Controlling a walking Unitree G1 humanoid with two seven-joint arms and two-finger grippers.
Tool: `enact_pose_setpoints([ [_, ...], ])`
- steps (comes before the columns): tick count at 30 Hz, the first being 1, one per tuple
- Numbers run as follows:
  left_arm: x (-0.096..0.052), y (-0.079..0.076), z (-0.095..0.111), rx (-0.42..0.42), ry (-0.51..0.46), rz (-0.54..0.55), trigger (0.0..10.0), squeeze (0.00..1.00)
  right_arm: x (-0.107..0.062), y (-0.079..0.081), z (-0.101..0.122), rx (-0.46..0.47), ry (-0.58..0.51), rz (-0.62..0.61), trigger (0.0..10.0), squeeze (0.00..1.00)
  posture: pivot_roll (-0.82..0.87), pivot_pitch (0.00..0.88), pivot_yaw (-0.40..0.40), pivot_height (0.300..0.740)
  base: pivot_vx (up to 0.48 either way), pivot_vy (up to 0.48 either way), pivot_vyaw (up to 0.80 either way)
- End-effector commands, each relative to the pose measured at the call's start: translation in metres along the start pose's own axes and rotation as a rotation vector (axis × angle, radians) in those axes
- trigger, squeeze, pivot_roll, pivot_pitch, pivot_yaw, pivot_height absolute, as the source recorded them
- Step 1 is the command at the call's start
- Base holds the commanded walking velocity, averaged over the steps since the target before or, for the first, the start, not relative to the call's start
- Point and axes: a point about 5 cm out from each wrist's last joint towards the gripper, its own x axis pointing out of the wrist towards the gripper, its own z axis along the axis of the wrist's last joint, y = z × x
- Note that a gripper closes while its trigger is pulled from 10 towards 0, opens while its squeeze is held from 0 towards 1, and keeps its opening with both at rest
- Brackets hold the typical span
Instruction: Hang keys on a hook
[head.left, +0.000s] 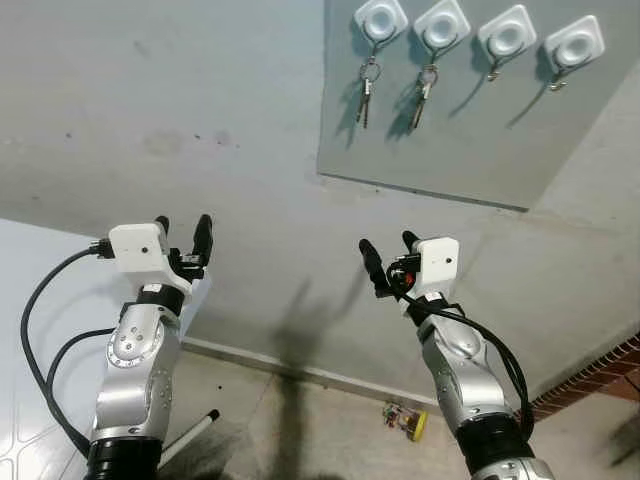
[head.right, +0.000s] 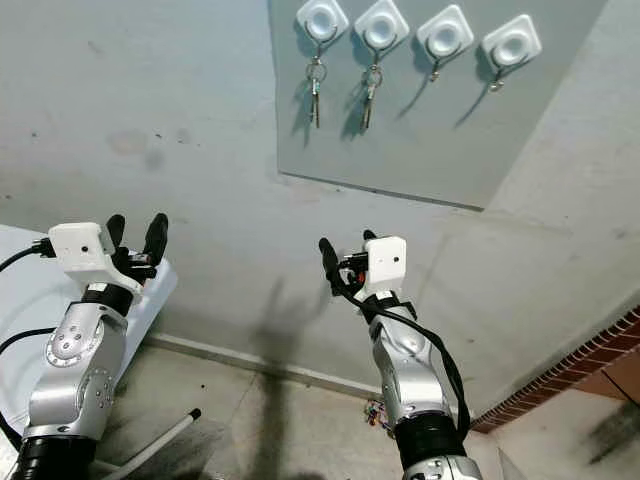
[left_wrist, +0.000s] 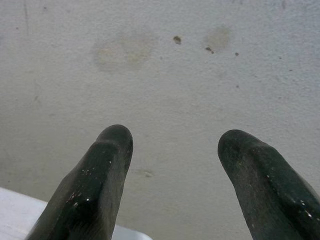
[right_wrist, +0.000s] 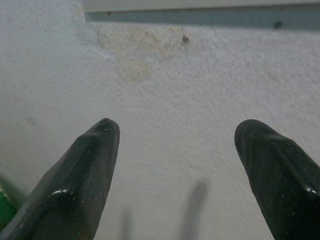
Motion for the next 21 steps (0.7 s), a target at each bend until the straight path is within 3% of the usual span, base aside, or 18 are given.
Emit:
enact_pose_setpoints([
  [1, 0.001, -0.001, -0.002, 0.008, 0.014, -0.014, 10.0, 0.00, -0.002, -0.003, 0.000, -0.009, 0.009, 0.000, 10.0, 0.00, -0.10, 0.052, -0.024, 0.740, 0.000, 0.000, 0.78],
  [12, -0.002, -0.002, -0.003, 0.016, 0.011, -0.013, 10.0, 0.00, 0.000, 0.000, 0.003, -0.019, 0.009, 0.028, 10.0, 0.00, -0.09, 0.047, -0.038, 0.740, 0.000, 0.000, 0.78],
  [15, -0.016, -0.002, -0.005, 0.035, 0.015, -0.008, 10.0, 0.00, -0.009, -0.005, 0.003, -0.009, -0.002, 0.004, 10.0, 0.00, -0.08, 0.053, -0.043, 0.740, 0.000, 0.000, 0.78],
  [21, -0.022, -0.003, -0.004, 0.023, 0.009, -0.008, 10.0, 0.00, -0.013, -0.007, 0.007, -0.004, -0.015, -0.008, 10.0, 0.00, -0.07, 0.059, -0.044, 0.740, 0.000, 0.000, 0.78],
])
